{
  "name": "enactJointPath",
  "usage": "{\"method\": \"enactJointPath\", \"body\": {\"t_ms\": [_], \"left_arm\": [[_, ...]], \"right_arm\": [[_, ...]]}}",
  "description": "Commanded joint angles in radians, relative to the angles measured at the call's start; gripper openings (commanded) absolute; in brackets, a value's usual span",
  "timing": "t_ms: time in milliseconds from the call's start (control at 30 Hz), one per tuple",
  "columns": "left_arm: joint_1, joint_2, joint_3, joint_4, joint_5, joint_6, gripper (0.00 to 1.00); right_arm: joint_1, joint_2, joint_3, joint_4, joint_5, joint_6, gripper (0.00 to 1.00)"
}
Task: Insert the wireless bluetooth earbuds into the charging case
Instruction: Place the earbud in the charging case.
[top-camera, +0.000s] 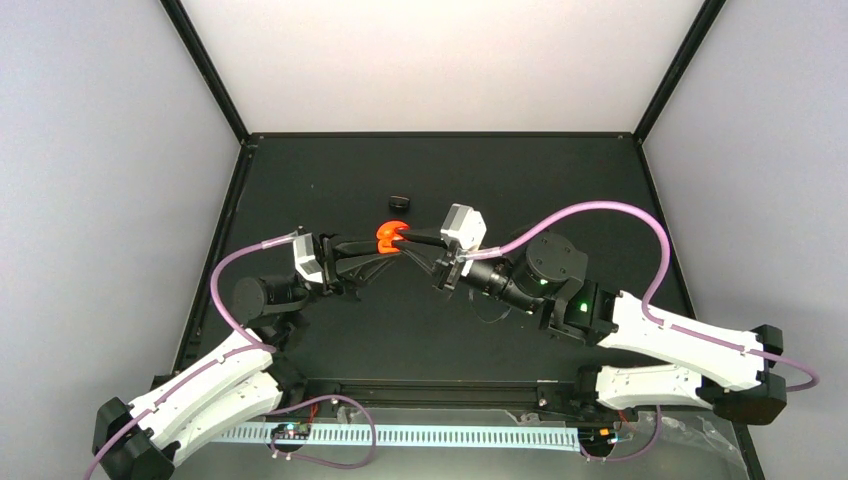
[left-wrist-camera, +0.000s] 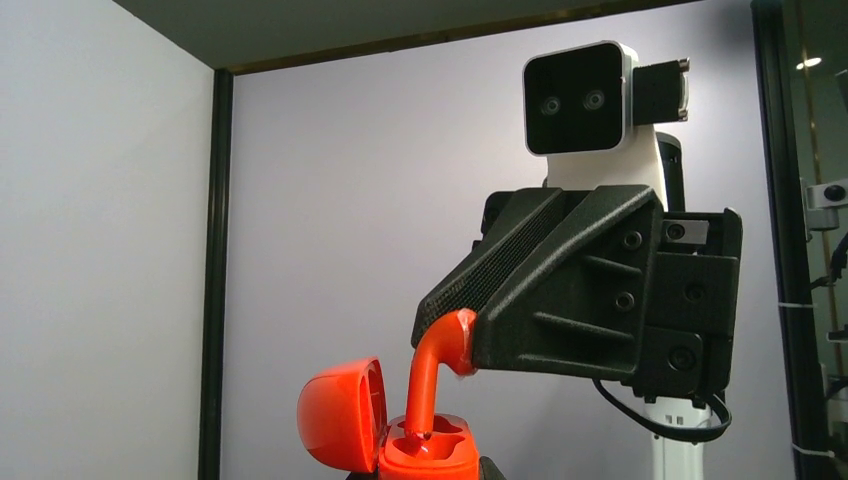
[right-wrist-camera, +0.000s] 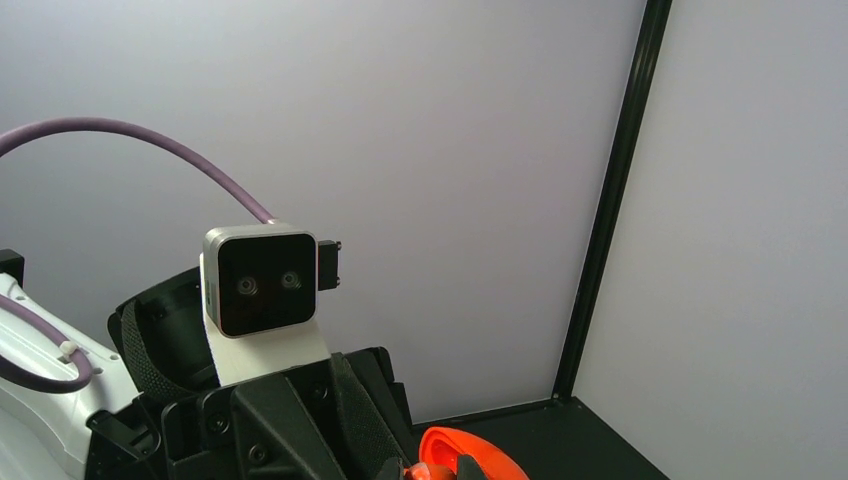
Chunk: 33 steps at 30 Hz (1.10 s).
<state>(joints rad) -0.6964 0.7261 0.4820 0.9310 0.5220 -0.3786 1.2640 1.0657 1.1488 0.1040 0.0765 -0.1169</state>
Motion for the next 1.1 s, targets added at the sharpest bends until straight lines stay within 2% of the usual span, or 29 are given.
{"method": "enactJointPath", "body": {"t_ms": [0, 1067], "left_arm": [[-0.008, -0.007, 0.002, -0.017, 0.024, 0.025, 0.02], [-0.012, -0.025, 0.003, -0.080, 0.022, 0.083, 0.02]], "right_arm": [[0.007, -0.020, -0.008, -0.003, 0.021, 0.006, 0.09], [0.007, -0.030, -0.005, -0.084, 0.020, 0.005, 0.09]]}}
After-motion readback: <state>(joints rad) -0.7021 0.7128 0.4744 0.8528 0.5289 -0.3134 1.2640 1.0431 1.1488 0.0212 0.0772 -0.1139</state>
